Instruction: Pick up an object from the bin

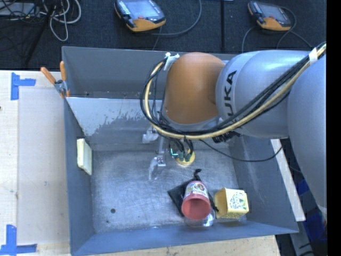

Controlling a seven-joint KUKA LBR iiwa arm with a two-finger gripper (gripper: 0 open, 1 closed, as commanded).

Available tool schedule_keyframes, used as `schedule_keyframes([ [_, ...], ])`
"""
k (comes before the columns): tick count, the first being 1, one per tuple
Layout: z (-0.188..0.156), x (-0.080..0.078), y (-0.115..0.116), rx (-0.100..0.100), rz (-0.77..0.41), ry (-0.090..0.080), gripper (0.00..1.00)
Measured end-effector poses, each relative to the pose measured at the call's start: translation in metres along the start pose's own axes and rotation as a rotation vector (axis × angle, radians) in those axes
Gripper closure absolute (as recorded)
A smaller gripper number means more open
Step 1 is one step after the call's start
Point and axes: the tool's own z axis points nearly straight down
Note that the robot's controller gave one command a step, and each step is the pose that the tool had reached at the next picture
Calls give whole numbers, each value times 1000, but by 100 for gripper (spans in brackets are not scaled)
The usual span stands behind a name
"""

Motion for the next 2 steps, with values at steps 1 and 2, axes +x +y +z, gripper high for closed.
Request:
schedule_keyframes([
  [1,-5,-2,0,-1,2,-7,0],
  [2,11,-6,-9,-3,-69,-15,0],
])
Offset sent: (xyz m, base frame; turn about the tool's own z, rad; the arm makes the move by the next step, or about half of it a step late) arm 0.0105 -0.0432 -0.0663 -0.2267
